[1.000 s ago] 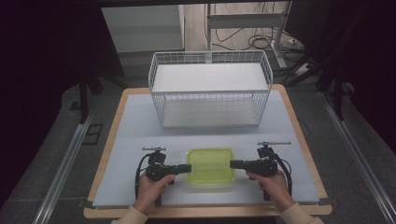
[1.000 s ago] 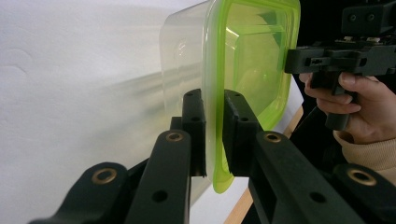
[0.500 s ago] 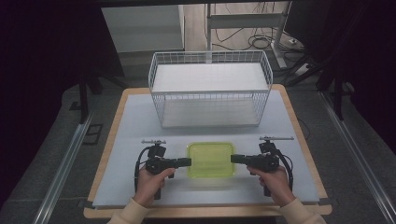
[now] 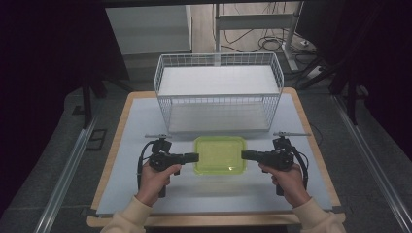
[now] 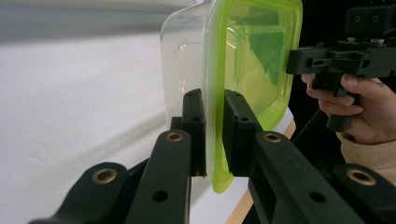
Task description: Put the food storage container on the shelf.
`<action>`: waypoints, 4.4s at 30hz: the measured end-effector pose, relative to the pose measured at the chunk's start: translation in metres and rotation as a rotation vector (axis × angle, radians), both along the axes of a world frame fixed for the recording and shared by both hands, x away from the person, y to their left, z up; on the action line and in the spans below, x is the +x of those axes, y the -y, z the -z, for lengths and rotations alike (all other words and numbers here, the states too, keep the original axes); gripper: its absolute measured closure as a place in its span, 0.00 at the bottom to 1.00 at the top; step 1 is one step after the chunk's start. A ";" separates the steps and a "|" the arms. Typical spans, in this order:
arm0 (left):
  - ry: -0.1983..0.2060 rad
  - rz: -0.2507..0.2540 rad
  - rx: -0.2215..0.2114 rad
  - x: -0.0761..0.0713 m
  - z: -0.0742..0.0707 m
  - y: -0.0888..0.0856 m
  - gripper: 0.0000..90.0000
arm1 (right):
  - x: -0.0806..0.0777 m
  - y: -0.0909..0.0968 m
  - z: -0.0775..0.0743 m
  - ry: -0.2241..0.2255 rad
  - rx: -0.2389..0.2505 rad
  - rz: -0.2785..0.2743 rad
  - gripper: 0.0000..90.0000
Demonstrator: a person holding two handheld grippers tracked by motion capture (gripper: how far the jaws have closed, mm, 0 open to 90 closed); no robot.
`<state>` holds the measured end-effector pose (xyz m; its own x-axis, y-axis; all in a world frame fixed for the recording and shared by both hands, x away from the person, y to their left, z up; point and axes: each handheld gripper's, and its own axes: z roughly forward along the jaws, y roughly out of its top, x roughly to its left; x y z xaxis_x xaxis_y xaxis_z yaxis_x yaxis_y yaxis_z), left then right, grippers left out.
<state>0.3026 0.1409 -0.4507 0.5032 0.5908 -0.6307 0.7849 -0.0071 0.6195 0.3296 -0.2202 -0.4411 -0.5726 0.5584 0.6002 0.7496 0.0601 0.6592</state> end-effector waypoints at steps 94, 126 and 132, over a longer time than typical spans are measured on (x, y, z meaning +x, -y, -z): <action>0.084 -0.034 -0.002 0.127 -0.127 -0.003 0.90 | 0.118 -0.012 -0.133 0.106 -0.014 0.094 0.90; 0.047 -0.090 -0.008 0.177 -0.125 -0.007 0.89 | 0.163 -0.026 -0.143 0.072 -0.062 0.153 0.90; 0.049 -0.101 -0.014 0.186 -0.125 -0.005 0.89 | 0.171 -0.023 -0.138 0.052 -0.046 0.168 0.90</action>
